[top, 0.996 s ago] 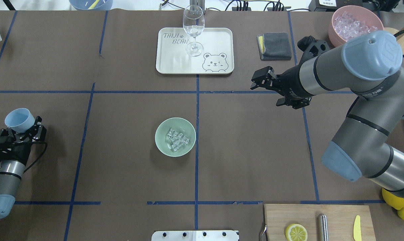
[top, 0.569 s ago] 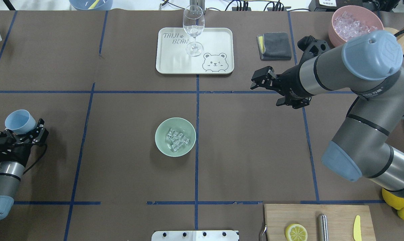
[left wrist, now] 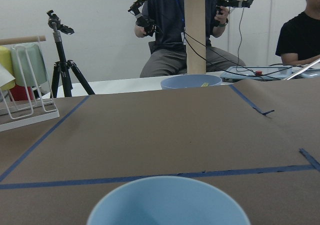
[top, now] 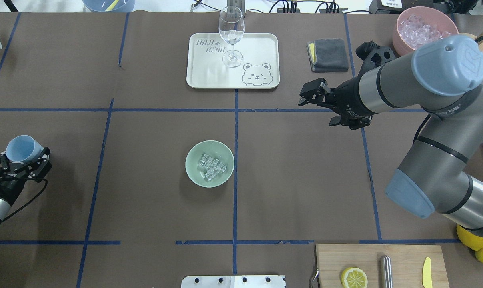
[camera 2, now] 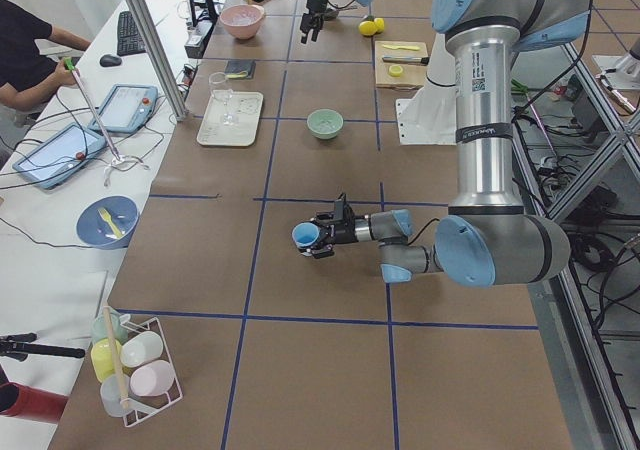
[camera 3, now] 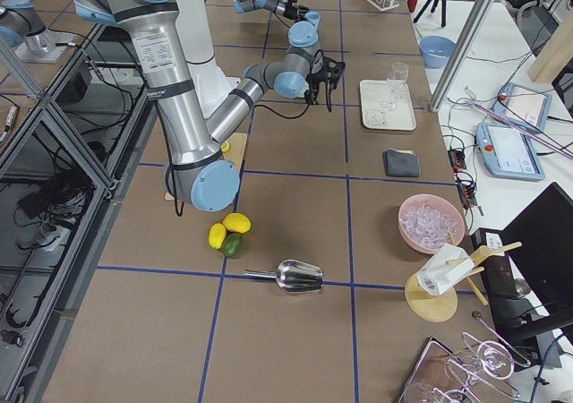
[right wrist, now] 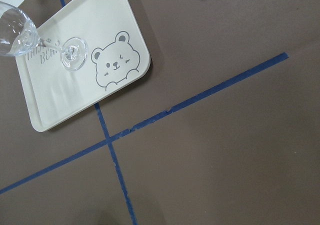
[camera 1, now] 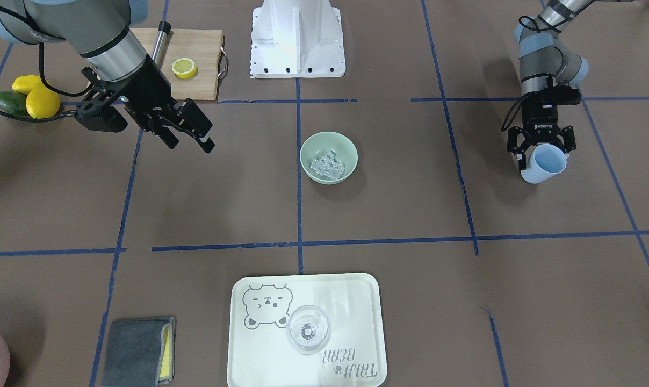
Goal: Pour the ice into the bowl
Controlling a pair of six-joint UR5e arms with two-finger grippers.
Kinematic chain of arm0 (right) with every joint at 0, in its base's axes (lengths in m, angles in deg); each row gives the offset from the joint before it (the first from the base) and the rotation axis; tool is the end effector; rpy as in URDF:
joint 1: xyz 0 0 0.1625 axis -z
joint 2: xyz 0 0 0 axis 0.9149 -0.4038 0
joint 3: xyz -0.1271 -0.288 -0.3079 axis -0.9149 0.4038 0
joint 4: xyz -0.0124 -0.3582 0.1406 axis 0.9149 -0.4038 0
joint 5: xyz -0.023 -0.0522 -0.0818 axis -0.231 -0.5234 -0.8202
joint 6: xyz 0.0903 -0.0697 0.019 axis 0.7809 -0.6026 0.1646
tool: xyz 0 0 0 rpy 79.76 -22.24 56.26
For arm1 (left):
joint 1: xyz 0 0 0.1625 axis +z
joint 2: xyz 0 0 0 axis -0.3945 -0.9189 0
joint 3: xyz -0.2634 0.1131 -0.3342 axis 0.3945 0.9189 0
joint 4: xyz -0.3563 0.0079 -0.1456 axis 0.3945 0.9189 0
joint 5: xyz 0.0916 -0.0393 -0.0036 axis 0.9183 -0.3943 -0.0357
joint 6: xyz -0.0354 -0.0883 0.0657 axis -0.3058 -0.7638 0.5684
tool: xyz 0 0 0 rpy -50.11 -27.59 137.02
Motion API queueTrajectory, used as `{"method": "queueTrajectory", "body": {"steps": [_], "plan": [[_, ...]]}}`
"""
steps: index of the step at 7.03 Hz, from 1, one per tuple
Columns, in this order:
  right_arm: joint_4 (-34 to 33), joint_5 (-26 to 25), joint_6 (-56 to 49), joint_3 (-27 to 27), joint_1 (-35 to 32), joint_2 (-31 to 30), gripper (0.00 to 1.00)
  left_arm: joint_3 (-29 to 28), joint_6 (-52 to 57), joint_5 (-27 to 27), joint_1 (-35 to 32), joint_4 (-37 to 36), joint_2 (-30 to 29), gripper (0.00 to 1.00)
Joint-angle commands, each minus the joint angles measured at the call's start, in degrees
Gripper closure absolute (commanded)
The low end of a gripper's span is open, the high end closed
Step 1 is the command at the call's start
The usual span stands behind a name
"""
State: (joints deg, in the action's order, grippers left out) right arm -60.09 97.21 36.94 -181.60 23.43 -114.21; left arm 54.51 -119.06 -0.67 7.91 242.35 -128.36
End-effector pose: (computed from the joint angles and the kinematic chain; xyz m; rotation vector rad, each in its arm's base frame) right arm -0.3447 -0.4364 0.2833 0.0094 -1.1465 0.4872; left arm 0.2807 -0.3129 0.6574 1.1738 0.6751 -0.3549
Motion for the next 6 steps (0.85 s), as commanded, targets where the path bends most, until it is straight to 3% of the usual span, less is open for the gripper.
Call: {"method": "queueTrajectory", "body": {"steps": [1,4,6], "plan": [[-0.07,0.24,0.17,-0.62,-0.04,0.32,0.0,0.4,0.89,-8.57,0.03,0.95,3.21,0.0],[-0.16,0.33,0.18,-0.36,-0.04,0.24,0.0,5.56,5.33,-20.43,0.03,0.77,8.38,0.0],[-0.16,0.42,0.18,-0.1,0.04,0.23,0.0,9.27,5.99,-23.37,0.03,0.77,11.21,0.0]]}}
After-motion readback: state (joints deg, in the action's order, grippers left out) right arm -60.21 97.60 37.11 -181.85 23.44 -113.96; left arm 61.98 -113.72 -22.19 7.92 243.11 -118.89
